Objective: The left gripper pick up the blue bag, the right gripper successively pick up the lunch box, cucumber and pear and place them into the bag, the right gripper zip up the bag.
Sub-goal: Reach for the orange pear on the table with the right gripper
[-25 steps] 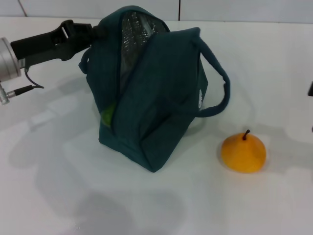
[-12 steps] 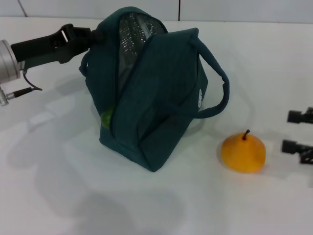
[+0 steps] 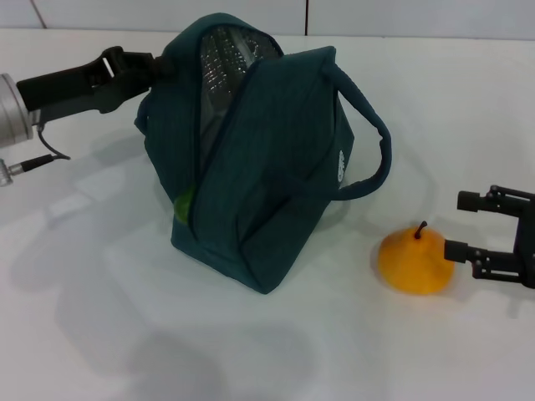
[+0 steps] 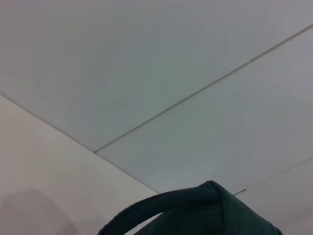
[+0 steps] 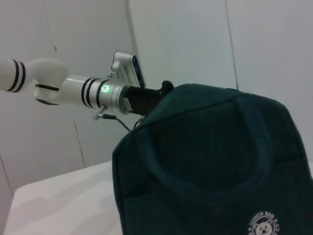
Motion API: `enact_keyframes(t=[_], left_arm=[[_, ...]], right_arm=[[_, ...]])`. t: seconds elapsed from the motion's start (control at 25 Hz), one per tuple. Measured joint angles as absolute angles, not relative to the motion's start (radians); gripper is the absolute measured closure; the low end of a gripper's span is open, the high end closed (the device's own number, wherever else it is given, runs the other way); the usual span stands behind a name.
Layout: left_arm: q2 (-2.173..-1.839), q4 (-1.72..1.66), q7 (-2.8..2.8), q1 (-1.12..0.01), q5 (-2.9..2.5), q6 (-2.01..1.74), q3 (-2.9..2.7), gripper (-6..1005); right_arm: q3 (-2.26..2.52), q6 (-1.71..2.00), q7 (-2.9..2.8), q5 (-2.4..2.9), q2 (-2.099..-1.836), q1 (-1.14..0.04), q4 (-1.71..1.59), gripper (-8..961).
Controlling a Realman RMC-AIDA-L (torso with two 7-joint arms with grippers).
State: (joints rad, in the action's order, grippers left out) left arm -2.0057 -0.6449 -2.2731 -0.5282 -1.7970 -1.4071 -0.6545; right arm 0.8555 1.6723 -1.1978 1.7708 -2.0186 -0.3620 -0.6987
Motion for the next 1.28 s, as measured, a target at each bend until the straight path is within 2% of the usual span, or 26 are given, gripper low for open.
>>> enact_keyframes(t=[0.64,1.16,1.28], left_arm=[[-2.01,-0.642,-2.263,-0.53,-1.797,-1.431,-0.655,924],[-2.009,-0.646,-2.261,-0.528,-1.795,-1.436,-0.655,924],[-2.009,-0.646,-2.261,-0.528,-1.795,-1.442,-0.655,924]], right_arm=[[0.856,1.629,-1.17,1.767,-2.016,-0.428,-0.596,262],[0.869,1.622,-1.169,1.768,-2.018,-0.441,-0.576,266],[0.87,1.619,-1.169,1.77,-2.017,-0.445,-0.571,348]])
